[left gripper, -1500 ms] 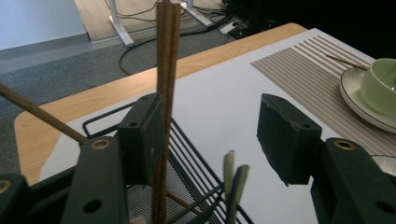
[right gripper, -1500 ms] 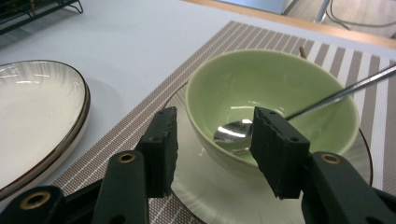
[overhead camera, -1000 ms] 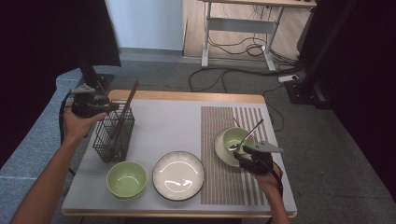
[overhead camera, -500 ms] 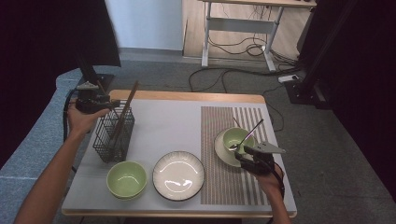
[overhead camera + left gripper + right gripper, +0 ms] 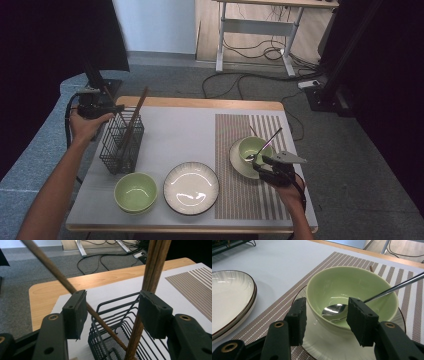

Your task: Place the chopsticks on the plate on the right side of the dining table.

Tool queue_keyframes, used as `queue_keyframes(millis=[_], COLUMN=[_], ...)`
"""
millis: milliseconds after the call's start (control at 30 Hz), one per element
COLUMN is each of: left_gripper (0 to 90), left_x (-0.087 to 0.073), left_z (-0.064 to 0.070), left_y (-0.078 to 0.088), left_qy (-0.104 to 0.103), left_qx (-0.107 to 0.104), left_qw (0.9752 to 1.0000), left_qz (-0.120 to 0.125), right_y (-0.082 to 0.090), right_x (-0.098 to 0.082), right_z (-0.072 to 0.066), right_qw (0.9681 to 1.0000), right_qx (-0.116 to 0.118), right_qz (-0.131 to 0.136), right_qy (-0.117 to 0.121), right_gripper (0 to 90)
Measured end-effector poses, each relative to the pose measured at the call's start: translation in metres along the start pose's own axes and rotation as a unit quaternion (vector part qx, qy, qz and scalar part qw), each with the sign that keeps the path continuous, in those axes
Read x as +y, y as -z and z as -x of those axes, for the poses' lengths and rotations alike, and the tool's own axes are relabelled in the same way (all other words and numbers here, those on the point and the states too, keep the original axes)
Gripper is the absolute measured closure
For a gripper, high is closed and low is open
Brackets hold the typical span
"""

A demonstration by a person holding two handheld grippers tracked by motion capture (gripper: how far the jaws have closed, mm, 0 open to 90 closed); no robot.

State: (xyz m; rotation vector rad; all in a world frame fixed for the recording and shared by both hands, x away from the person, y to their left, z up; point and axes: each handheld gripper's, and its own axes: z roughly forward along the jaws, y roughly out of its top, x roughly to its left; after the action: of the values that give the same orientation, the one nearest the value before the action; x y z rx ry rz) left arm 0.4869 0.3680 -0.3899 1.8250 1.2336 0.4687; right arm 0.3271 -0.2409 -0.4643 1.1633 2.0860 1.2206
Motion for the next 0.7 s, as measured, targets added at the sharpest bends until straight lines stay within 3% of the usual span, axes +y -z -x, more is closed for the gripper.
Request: queue_keyframes(millis=[300,700], left_gripper=[41.5,46.1], left_x=[-0.005,0.004], left_z=[-0.013,-0.019], left_y=[-0.003,-0.011], left_qy=[0.012,0.020], left_qx=[0.014,0.024], left_qw=[0.9998,0.9995], left_qz=[-0.008,0.010], right_y=[0.001,0.006], right_x=[-0.001,-0.001], right_z=[0.000,0.004], right_qw=[0.9999,0.9999], right_qx=[0.008,0.010], right_qz=[0.000,0.005], right_qy=[0.012,0.010], right_gripper=[49.8,49.6])
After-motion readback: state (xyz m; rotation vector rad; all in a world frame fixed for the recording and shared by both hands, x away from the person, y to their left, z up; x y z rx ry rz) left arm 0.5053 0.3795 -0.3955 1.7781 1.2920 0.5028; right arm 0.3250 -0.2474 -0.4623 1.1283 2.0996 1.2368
